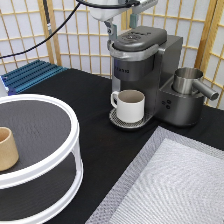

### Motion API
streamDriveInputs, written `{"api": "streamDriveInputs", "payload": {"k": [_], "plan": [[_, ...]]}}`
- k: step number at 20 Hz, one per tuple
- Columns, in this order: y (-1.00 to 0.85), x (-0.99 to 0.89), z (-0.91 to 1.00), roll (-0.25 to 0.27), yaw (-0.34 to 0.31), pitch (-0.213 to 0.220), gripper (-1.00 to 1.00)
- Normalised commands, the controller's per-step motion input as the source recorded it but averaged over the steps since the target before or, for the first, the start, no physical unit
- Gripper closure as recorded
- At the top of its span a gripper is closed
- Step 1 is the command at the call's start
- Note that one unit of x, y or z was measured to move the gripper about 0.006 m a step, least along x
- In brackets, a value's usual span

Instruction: Make coffee

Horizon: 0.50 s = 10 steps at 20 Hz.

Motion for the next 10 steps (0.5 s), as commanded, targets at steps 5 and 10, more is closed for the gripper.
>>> {"api": "streamDriveInputs", "payload": {"k": [5, 10], "plan": [[0.01, -0.2, -0.22, -0.106, 0.002, -0.047, -1.0], [0.14, -0.18, -0.46, -0.111, 0.015, -0.039, -1.0]]}}
